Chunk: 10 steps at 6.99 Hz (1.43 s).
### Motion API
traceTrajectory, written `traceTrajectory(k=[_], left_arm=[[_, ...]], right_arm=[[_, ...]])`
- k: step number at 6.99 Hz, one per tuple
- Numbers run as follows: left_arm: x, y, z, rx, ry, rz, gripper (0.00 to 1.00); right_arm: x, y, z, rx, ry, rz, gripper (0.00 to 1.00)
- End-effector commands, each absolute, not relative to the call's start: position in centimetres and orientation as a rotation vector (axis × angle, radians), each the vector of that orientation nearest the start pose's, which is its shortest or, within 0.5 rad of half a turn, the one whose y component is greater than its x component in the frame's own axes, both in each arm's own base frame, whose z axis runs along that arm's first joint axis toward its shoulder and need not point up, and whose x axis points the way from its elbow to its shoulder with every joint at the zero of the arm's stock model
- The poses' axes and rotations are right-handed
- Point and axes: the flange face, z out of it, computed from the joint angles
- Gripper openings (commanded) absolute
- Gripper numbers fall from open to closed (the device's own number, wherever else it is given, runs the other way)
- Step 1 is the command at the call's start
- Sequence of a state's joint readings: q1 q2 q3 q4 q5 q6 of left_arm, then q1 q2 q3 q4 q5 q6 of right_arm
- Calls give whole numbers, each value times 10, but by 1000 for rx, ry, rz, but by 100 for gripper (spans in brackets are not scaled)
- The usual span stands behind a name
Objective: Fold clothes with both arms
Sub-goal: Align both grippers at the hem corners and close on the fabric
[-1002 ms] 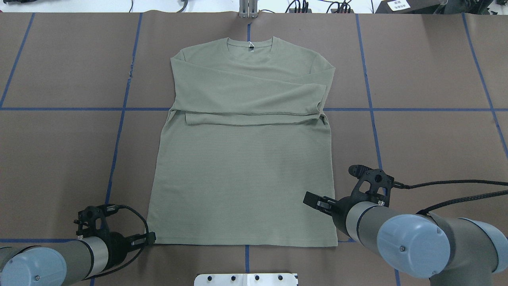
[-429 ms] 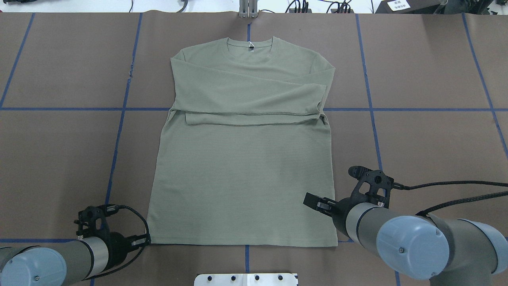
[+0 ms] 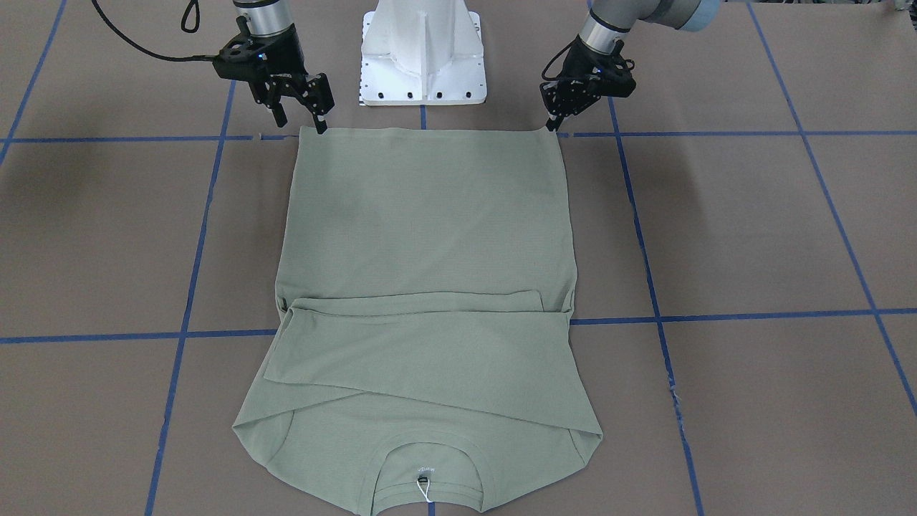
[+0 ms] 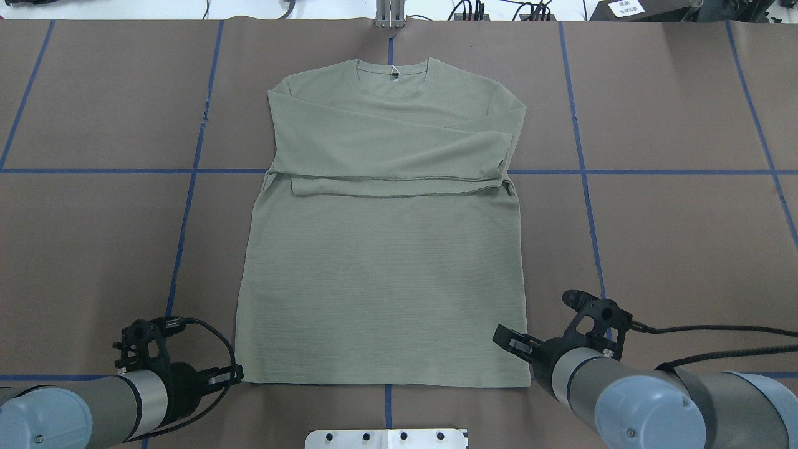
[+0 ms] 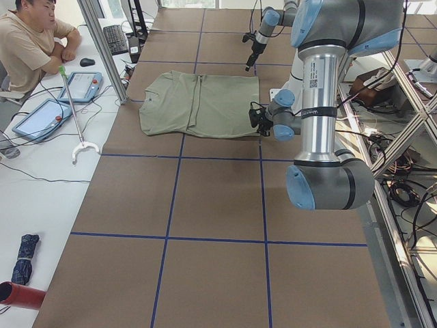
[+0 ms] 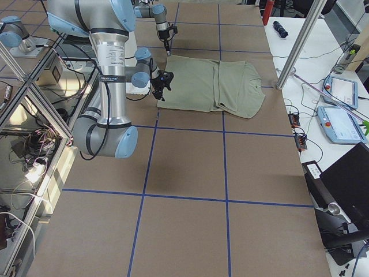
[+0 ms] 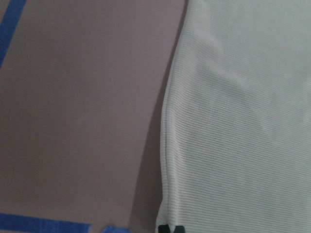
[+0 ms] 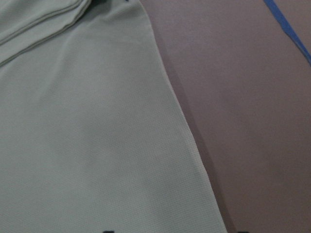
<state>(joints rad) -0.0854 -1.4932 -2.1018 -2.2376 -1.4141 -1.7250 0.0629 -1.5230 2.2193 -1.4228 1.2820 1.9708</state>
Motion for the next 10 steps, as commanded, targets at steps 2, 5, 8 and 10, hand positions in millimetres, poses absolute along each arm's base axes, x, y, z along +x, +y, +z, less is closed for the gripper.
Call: traceTrajectory(k=[2,5,8,10], left_arm=[[431,-186,350,94,1163,-300,0],[430,-186,348,97,1168,-304,0],[428,-186,347,96,1171,-304,0],[426,-186,345,97,1175,-306,0]], right_arm=[[-476,-142,356,188,-840,553,89],[-491,-138,370,222,-817,548,85],[-499,-132,373,229,-816,547,73],[-499,-131,371,243,-822,548,61]])
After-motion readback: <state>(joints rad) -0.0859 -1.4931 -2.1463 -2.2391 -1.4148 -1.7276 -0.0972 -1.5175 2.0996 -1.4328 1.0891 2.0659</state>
